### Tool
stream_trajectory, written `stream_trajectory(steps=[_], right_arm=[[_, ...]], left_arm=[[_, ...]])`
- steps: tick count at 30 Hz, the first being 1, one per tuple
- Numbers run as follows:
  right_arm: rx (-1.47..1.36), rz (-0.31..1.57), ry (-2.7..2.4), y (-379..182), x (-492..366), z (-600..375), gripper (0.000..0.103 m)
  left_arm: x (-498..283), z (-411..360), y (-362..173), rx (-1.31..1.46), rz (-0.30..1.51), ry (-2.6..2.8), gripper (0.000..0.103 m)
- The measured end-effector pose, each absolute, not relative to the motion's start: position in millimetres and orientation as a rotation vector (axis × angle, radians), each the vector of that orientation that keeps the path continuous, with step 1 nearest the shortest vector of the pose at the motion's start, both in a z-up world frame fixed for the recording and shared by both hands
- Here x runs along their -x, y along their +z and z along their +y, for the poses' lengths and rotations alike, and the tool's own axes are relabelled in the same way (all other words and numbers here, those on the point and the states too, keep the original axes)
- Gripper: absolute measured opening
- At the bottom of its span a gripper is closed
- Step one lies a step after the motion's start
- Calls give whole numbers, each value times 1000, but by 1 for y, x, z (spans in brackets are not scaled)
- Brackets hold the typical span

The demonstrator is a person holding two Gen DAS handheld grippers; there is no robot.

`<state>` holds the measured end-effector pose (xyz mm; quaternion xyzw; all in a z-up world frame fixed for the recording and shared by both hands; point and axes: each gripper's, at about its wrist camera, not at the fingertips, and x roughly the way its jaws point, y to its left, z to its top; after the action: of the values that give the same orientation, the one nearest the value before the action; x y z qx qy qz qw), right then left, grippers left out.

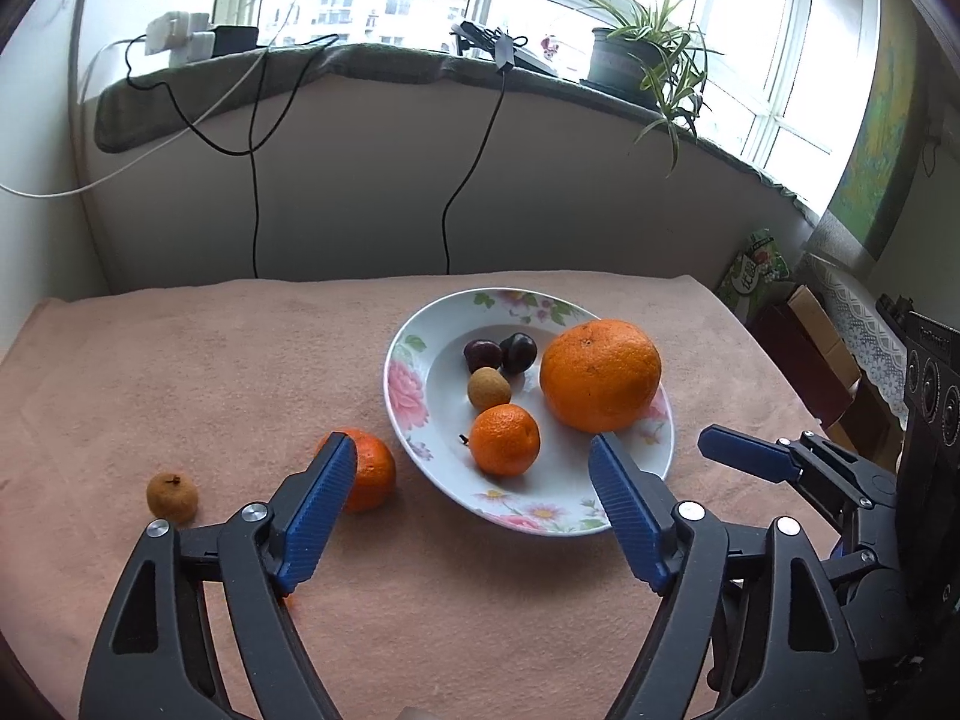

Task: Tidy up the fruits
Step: 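Lower the mandarin and kiwi into the plate and open both tools, then withdraw both tools from the plate toward the remaining fruits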

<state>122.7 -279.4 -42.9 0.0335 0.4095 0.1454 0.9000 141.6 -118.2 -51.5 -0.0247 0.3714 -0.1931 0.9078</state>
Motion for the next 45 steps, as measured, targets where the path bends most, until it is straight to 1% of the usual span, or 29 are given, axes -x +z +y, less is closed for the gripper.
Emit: stream_trajectory(steps=[3, 14, 27, 39, 45], right_arm=[[-74, 846, 297, -42, -122, -278, 88], [-88, 855, 285, -38, -121, -277, 88], [-108, 842, 324, -30, -113, -260, 88], [-90, 846, 420, -28, -107, -221, 88], [-81, 865, 477, -32, -105, -197, 88]], left_arm=[[-141, -118, -51, 25, 764, -377, 80], [-134, -113, -44, 10, 741, -366, 80], [-124, -88, -36, 35, 716, -340, 80], [-120, -45, -40, 82, 712, -307, 80], [-118, -13, -50, 109, 726, -258, 80]])
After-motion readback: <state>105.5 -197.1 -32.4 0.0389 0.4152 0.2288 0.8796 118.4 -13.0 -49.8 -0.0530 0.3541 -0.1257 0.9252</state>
